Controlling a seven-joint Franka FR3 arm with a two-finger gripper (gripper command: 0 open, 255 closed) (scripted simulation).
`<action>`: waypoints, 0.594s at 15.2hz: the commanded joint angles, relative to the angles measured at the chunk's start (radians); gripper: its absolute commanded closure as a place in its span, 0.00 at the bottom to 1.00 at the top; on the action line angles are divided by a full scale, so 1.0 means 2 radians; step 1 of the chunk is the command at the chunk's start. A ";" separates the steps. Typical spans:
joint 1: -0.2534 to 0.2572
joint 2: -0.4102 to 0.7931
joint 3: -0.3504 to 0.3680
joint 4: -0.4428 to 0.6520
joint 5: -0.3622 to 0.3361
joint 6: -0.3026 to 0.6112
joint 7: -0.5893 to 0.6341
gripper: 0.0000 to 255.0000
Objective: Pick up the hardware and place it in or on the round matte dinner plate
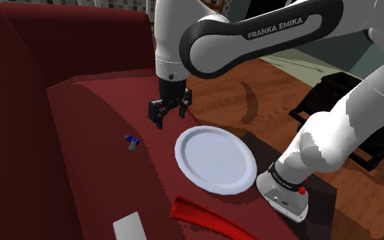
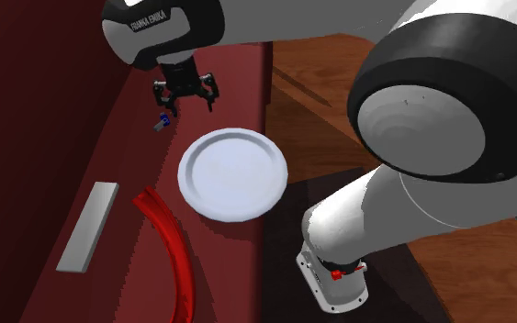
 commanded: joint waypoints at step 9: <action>0.048 0.186 0.036 0.149 -0.121 0.033 0.131 0.00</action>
